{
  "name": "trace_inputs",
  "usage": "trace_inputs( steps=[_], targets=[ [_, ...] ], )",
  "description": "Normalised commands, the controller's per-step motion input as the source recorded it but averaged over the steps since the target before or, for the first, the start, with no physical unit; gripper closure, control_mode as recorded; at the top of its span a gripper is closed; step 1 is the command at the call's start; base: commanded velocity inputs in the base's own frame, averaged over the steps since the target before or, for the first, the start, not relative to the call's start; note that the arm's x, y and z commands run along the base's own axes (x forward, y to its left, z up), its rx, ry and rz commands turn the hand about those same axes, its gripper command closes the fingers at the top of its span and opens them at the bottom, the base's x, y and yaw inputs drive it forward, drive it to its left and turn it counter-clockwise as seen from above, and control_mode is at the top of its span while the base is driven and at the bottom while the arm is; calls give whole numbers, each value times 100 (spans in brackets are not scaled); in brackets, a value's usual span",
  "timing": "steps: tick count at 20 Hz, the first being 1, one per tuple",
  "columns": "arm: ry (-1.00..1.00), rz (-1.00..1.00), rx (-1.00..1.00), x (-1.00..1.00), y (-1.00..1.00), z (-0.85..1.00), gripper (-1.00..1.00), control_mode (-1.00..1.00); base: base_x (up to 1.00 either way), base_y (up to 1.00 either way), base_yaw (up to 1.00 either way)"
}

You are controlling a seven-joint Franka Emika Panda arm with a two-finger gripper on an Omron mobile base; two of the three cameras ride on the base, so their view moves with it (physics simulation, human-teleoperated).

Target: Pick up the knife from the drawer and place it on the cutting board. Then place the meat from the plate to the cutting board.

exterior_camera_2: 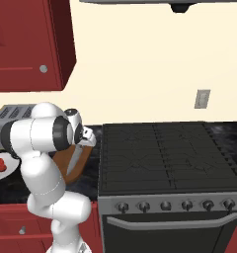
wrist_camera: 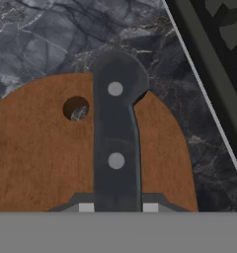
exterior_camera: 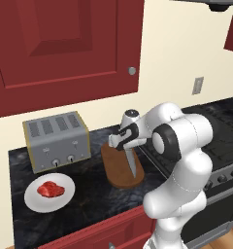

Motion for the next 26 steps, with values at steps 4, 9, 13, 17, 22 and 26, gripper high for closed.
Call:
trace_inputs(
  steps=[4, 9, 13, 17, 22, 26],
  targets=[
    [0, 0, 0, 18, 0, -34, 100, -100, 0, 0, 0],
    [0, 0, 0, 7, 0, -39, 100, -100, 0, 0, 0],
    [1, 0, 0, 1, 0, -40, 100, -100, 0, 0, 0],
    [3, 0, 0, 2, 0, -40, 100, -100, 0, 0, 0],
    [3, 0, 0, 0, 0, -11, -100, -100, 0, 0, 0],
    [0, 0, 3, 0, -13, 0, -100, -100, 0, 0, 0]
  ],
)
